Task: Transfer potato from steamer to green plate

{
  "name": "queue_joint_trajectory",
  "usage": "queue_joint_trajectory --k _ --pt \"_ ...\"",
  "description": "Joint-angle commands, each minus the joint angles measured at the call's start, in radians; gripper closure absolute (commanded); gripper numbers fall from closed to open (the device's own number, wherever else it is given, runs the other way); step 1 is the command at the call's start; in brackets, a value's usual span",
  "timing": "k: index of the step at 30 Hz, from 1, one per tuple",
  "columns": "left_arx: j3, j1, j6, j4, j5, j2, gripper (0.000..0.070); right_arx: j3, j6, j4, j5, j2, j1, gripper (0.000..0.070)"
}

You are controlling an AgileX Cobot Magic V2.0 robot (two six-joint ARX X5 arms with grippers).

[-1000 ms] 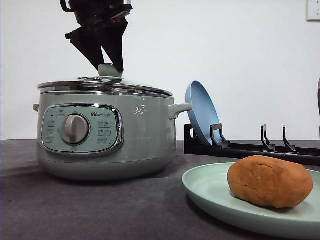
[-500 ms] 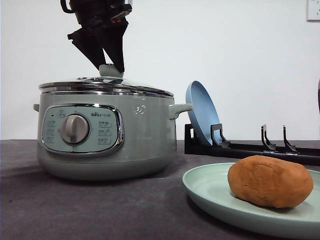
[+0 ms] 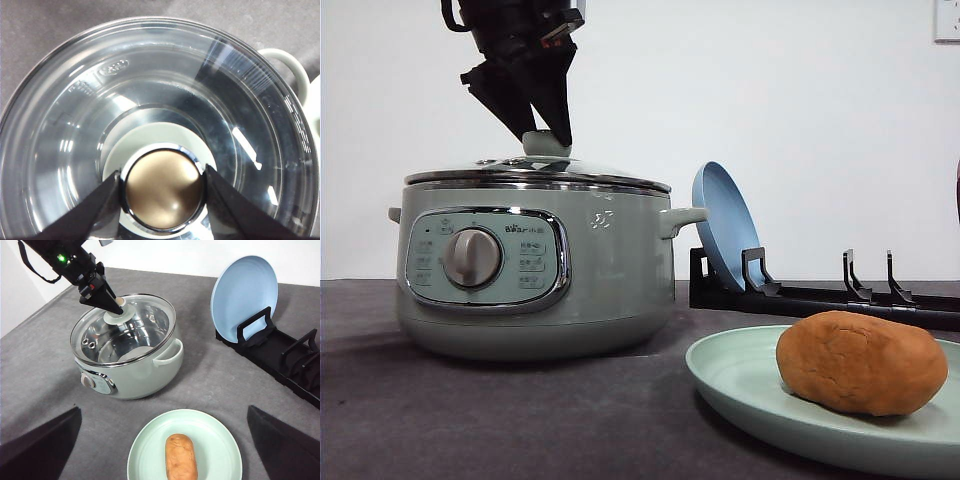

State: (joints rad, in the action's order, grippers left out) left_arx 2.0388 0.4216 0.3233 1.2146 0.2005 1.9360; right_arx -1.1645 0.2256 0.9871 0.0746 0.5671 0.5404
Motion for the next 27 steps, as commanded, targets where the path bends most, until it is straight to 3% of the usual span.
queue_joint_trajectory --k 1,6,9,17,19,27 --pt "0.024 0.016 0.006 0.019 0.060 0.019 0.0700 -0.016 0.003 -0.006 -0.004 0.006 0.005 0.0006" --pt "0.024 0.016 0.006 0.073 0.060 0.019 0.0697 -0.016 0.003 -0.007 -0.004 0.006 0.005 0.0006" --pt "0.024 0.014 0.005 0.068 0.060 0.019 0.0617 -0.016 0.003 -0.007 -0.004 0.006 0.005 0.0006" --pt "0.025 -0.002 -0.057 -0.013 0.040 0.019 0.0161 -0.016 0.004 -0.007 -0.002 0.006 0.005 0.0005" --pt "0.025 -0.008 -0.075 -0.021 0.018 0.019 0.0079 -0.016 0.006 -0.007 0.003 0.006 0.005 0.0005" --pt "0.027 -0.024 -0.105 -0.011 0.005 0.019 0.0053 -0.016 0.010 -0.007 0.004 0.006 0.005 0.0005"
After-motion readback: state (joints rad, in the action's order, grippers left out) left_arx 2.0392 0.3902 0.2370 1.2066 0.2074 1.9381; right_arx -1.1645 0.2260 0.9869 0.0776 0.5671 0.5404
